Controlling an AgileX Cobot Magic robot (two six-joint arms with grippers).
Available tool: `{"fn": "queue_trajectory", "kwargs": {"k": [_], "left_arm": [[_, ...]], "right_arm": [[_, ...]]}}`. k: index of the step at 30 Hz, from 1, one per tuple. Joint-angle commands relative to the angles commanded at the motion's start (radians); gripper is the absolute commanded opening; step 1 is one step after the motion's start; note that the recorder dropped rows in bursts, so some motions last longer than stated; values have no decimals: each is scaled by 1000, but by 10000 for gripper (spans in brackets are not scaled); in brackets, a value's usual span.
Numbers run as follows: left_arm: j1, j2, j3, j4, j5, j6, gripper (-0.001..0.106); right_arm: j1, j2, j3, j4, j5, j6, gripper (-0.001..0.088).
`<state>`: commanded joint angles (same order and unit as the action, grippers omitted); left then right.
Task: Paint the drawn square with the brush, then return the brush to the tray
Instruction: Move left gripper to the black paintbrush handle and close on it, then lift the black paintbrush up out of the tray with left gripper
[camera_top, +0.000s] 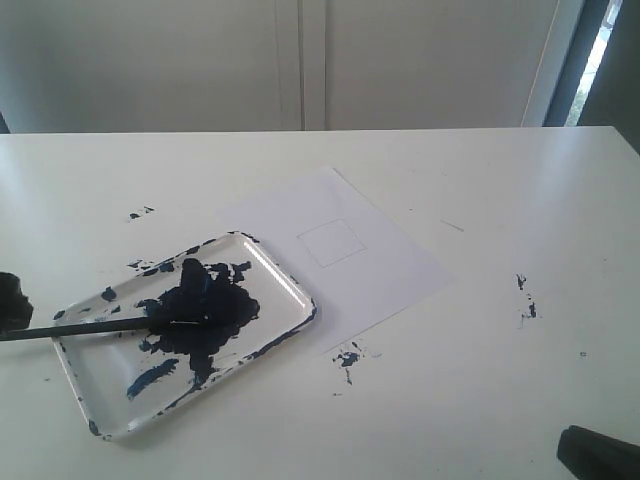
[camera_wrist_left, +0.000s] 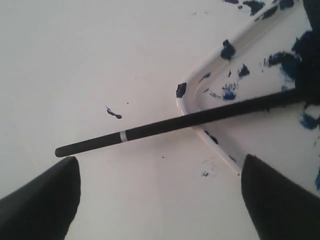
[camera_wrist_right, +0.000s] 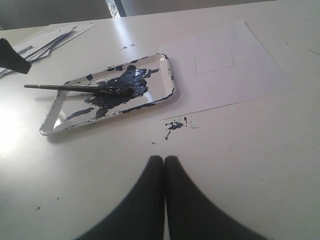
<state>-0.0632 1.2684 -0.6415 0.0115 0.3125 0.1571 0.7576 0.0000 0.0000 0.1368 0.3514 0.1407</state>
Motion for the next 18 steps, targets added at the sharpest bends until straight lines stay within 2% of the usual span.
{"fn": "queue_trajectory", "kwargs": {"k": [3,7,14,18], "left_arm": [[0,34,0,11,-4,89,883],[0,71,0,84,-25,158,883],[0,133,0,241,-133,160,883],[0,185,0,260,-174,160,883]], "right_arm": [[0,0,0,0,0,0,0],[0,0,0,0,0,0,0],[0,0,0,0,0,0,0],[0,0,0,0,0,0,0]]}}
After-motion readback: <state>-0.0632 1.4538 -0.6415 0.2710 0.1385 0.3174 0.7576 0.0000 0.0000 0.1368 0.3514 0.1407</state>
